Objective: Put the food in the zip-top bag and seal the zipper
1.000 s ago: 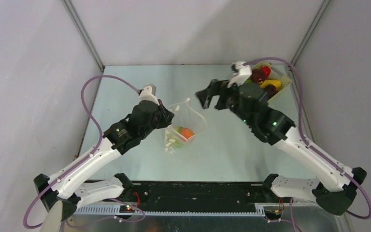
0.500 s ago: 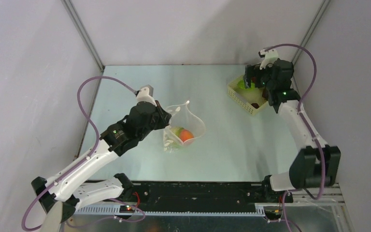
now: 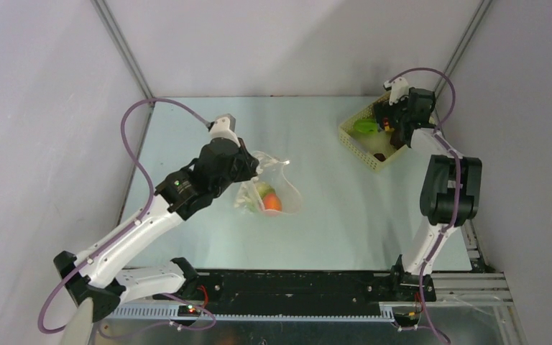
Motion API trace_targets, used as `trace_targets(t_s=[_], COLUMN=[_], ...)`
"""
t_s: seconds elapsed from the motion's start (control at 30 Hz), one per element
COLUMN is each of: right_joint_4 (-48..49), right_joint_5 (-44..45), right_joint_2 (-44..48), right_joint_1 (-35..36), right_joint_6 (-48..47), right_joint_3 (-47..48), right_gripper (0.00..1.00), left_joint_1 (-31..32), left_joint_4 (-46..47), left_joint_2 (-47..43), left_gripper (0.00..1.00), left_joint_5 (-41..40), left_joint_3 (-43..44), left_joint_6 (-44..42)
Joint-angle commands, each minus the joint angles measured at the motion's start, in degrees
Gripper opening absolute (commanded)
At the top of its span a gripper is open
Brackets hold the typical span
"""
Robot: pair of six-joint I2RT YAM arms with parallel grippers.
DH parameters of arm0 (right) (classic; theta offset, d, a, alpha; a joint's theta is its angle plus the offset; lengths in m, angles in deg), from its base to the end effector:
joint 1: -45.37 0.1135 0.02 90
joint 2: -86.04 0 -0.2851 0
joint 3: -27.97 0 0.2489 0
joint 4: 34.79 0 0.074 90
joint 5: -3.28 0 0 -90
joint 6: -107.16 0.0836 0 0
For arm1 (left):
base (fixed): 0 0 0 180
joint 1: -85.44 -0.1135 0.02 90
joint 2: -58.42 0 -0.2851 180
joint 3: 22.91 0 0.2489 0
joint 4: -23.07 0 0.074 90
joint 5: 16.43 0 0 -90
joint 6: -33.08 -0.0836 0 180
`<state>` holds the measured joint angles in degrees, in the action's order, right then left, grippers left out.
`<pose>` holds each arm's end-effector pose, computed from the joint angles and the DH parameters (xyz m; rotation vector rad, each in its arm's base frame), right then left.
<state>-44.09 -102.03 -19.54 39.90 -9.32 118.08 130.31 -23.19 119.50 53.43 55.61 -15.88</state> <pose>0.4768 -0.0235 0.2569 -0.5286 1.9164 -0.0929 0.1997 -0.1582 0.3641 -0.1486 2.0838 -0.5669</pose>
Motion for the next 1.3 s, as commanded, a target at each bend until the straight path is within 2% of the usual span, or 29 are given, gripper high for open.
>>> trace_targets(t_s=[0.0, 0.33, 0.7, 1.03, 1.27], right_joint_4=[3.9, 0.4, -10.2, -13.8, -19.3], right_joint_5=[3.6, 4.3, 2.7, 2.6, 3.8], right_joint_2=[-5.4, -14.1, -21.3, -23.8, -26.5], right_joint_1=[0.0, -0.6, -0.7, -0.8, -0.9], right_joint_6=[-0.1, 2.1, 1.9, 2.6, 2.5], right_joint_3=[7.3, 16.4, 24.1, 27.3, 31.2], right_gripper=[0.99, 0.95, 0.90, 0.84, 0.85], left_joint_1=[-0.4, -1.1, -2.3, -2.3, -2.2], left_joint_4=[0.5, -2.9, -2.6, -2.4, -2.6], left_joint_2=[3.5, 11.2, 13.0, 12.3, 12.1], left_gripper=[0.00, 0.00, 0.00, 0.00, 0.00], left_joint_5=[-4.4, -7.0, -3.4, -3.2, -3.1], left_joint_3=[6.6, 14.4, 13.8, 12.6, 12.6], left_joint_6=[-2.7, -4.5, -3.7, -4.2, -4.1])
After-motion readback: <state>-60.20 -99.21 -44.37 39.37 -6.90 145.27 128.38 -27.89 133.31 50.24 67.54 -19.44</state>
